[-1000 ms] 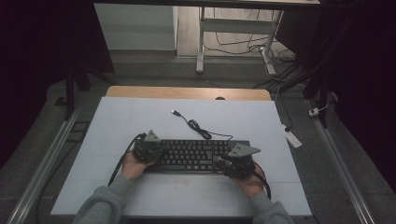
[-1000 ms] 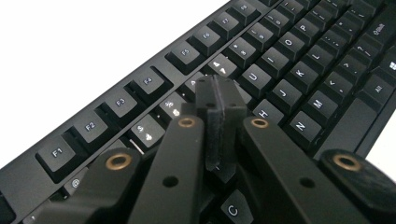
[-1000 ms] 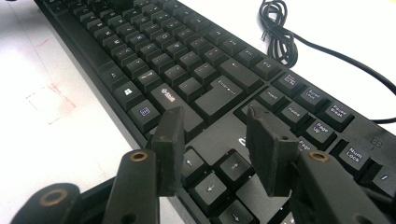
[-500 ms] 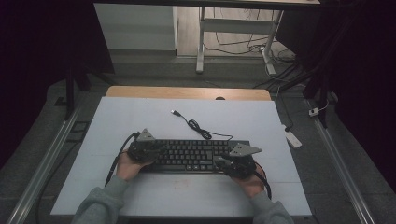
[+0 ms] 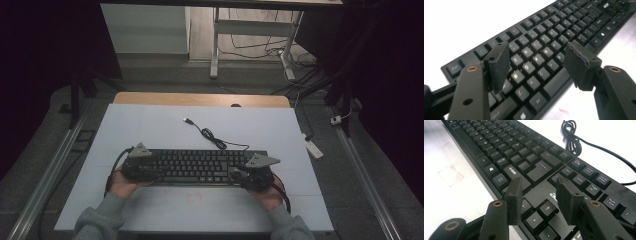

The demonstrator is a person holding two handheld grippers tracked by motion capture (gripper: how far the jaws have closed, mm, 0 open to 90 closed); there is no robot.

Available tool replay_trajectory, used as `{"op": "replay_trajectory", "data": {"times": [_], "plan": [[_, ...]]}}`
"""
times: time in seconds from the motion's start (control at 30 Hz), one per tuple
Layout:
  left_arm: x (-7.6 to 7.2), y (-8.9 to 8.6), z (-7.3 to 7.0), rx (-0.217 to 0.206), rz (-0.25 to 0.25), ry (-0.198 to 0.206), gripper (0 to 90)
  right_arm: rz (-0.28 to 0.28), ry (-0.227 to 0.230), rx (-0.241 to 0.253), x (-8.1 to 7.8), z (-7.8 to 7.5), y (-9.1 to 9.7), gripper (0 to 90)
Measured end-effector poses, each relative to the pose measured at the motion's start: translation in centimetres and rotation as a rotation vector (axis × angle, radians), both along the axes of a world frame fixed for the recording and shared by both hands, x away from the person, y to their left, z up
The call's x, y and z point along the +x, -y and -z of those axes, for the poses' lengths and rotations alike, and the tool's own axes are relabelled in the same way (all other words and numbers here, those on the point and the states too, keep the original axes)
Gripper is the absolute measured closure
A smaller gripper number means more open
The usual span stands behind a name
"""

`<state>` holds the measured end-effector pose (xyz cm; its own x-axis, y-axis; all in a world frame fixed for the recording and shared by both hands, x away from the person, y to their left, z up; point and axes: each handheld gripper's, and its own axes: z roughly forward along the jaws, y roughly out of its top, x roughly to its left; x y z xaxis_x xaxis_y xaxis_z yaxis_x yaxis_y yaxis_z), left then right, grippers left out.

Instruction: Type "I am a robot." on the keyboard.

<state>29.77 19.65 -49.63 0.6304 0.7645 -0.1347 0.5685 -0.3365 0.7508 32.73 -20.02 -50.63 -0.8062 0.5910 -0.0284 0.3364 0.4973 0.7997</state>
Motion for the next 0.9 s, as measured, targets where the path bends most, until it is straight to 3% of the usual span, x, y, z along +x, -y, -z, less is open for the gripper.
{"op": "replay_trajectory", "data": {"times": [0.37, 0.9], "plan": [[-2.2, -2.2, 0.4, 0.000, -0.023, -0.003, 33.3, 0.000, 0.003, 0.002, 0.0, 0.0, 0.0, 57.1], [-2.0, -2.0, 0.6, 0.013, -0.016, -0.005, 33.0, -0.001, 0.012, 0.007, 0.0, -0.1, 0.0, 57.1]]}}
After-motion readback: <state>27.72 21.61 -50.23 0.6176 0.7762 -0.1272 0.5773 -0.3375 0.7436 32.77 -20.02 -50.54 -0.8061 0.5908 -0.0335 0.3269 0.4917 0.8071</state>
